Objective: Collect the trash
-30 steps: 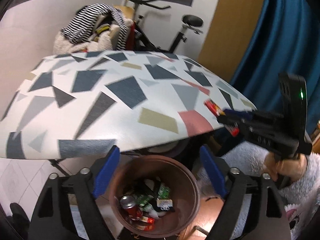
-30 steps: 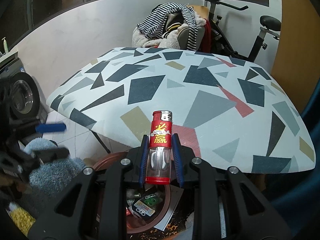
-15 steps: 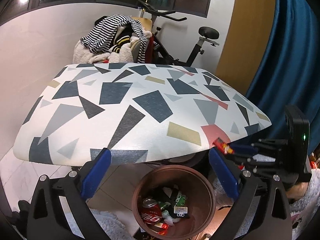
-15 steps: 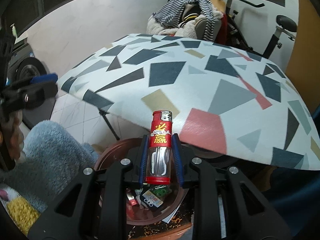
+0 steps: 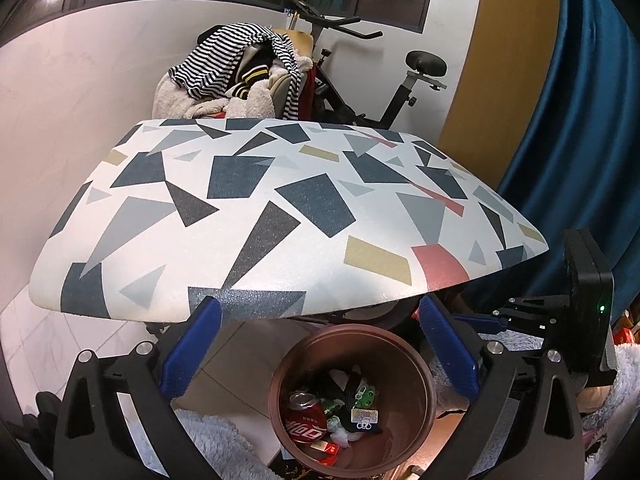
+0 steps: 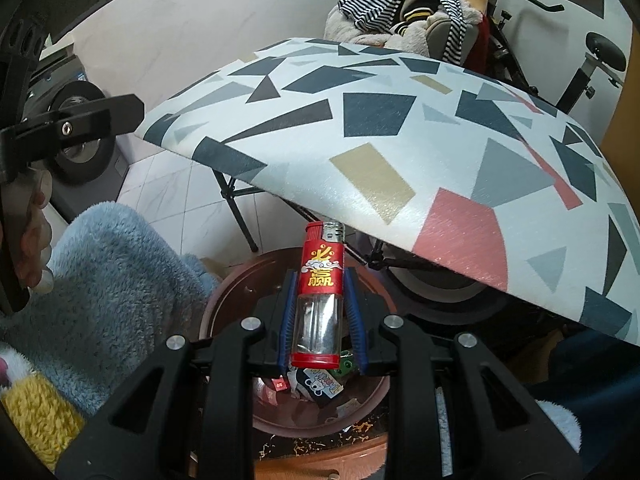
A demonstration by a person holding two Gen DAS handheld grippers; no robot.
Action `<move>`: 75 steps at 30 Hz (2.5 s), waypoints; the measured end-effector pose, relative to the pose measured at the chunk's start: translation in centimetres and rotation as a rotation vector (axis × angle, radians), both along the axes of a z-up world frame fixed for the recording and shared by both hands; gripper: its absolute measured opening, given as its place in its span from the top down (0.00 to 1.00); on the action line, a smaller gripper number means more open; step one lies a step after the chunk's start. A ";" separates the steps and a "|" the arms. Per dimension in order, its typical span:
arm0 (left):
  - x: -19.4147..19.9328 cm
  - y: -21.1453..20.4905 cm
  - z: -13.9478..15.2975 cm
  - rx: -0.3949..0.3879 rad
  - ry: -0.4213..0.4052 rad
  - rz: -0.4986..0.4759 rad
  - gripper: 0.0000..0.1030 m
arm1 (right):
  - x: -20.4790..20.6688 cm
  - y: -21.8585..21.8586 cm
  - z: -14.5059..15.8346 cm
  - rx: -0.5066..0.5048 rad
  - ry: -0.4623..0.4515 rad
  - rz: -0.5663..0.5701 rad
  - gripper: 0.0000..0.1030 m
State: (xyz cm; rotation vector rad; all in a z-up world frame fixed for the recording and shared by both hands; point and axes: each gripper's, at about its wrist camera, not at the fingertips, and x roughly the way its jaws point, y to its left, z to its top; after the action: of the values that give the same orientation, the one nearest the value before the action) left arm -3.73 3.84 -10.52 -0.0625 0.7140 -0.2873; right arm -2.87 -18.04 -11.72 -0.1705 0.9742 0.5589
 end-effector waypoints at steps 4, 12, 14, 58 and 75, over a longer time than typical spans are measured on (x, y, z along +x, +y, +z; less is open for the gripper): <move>0.0 -0.1 -0.2 0.003 0.004 0.000 0.06 | 0.2 0.2 -0.4 -0.025 -0.002 -0.022 0.70; 0.2 -0.2 -0.5 0.005 0.010 -0.003 0.06 | 0.1 0.0 -0.8 -0.011 -0.004 -0.113 0.06; 0.2 -0.3 -0.5 0.006 0.009 -0.003 0.06 | 0.2 -0.1 -0.9 -0.001 0.004 -0.119 0.06; 3.5 -3.7 12.7 0.152 -0.250 0.061 0.06 | 6.3 -7.7 16.4 0.070 -0.314 -0.284 0.06; 2.9 -4.0 12.2 0.164 -0.246 0.076 0.06 | 5.2 -7.0 17.0 0.069 -0.315 -0.283 0.06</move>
State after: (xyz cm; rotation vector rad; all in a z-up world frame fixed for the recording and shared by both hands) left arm -0.81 -0.15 1.72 0.1000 0.4871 -0.1588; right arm 2.32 -25.09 5.24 -0.0544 0.6569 0.2926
